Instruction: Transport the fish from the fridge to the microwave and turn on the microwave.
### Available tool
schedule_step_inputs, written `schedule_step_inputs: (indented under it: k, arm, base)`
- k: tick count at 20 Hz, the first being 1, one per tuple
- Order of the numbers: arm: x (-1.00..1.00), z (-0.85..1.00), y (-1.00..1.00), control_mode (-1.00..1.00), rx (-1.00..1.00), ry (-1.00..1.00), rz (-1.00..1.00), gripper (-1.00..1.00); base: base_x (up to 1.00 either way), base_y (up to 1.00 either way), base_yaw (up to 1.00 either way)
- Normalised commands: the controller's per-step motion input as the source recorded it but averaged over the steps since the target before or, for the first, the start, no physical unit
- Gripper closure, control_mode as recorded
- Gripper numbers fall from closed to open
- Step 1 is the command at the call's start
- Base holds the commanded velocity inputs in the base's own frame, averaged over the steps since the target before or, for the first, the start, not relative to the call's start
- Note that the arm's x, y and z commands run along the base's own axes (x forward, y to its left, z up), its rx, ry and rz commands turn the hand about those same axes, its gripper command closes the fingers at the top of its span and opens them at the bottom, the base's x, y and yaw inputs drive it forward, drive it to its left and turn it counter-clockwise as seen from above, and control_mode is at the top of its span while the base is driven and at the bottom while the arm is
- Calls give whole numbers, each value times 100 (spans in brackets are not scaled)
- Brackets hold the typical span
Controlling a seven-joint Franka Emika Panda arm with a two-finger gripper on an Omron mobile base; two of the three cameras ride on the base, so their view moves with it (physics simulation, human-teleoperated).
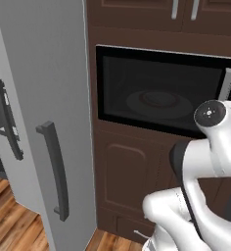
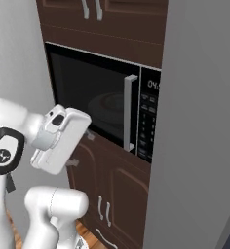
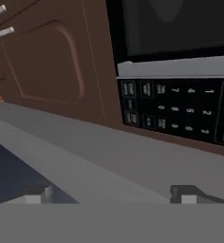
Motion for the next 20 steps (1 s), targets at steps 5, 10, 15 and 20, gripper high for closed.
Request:
schedule_step_inputs:
  k: [5,10,15,20]
  arm:
    - [0,-56,-18,-100,0,-16,0,100]
    - [-9,-54,-31,-100,0,-15,0,100]
    - [-4,-57,-36,-100,0,-15,0,100]
    - [0,-56,-16,-100,-1,-9,0,100]
  base:
    - [0,0,0]
    - [0,0,0]
    - [0,0,0]
    - [0,0,0]
